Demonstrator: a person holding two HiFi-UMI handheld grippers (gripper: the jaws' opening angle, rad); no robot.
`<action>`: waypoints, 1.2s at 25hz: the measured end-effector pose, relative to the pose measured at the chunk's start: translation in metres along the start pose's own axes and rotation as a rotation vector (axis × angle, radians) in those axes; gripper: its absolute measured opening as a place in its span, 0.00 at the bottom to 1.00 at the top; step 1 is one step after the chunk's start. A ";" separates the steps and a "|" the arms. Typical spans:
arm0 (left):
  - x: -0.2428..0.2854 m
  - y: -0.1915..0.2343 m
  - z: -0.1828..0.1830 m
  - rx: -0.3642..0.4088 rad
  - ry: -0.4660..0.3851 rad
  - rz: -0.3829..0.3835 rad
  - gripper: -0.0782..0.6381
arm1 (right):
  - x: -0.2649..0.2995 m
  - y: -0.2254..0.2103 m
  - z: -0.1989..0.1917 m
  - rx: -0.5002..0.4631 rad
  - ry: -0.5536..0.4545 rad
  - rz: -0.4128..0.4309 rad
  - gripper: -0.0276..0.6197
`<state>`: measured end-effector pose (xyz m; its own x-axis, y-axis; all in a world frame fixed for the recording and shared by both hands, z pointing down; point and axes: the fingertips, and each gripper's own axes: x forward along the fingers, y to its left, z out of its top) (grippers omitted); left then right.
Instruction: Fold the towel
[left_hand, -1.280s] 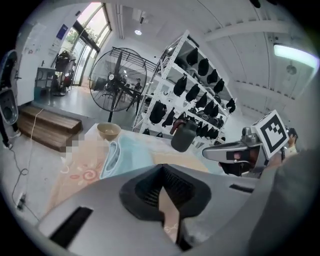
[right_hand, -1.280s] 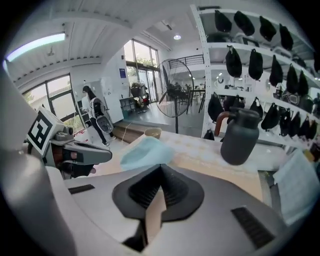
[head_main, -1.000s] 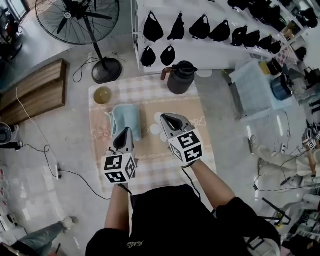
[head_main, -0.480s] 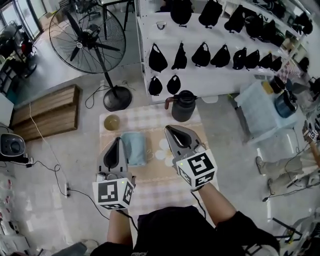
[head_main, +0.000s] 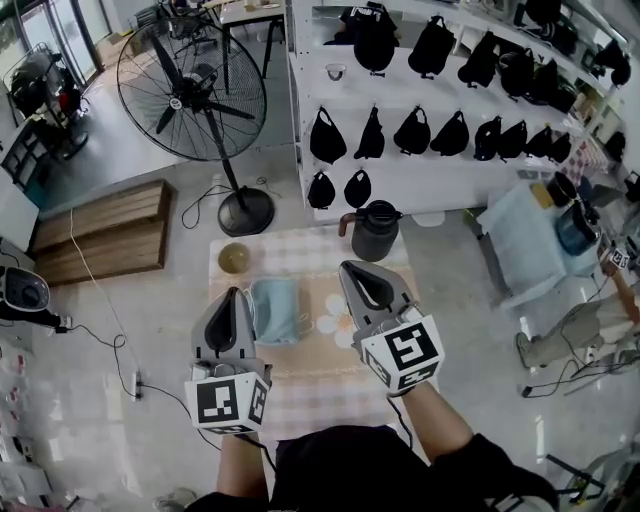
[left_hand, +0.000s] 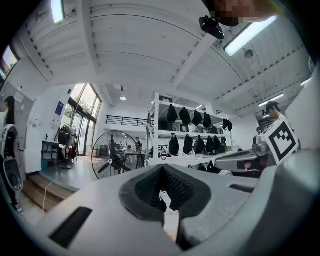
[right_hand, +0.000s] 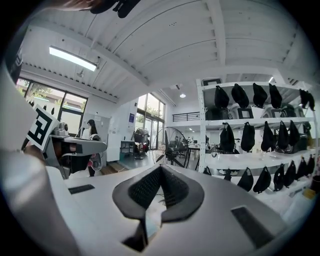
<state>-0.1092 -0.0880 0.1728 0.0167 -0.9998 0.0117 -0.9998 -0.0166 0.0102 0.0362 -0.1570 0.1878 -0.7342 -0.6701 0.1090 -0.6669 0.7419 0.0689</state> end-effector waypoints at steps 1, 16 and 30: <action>-0.001 -0.001 0.000 -0.001 0.000 -0.001 0.12 | 0.000 0.000 0.000 0.000 -0.001 0.001 0.05; 0.000 -0.006 -0.005 -0.002 0.014 -0.016 0.12 | -0.003 -0.005 -0.002 -0.005 0.003 -0.020 0.05; 0.001 -0.007 -0.013 -0.009 0.027 -0.020 0.12 | -0.004 -0.005 -0.005 -0.024 0.014 -0.023 0.05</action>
<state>-0.1023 -0.0886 0.1854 0.0367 -0.9986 0.0384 -0.9992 -0.0360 0.0199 0.0435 -0.1577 0.1918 -0.7169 -0.6866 0.1211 -0.6800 0.7269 0.0957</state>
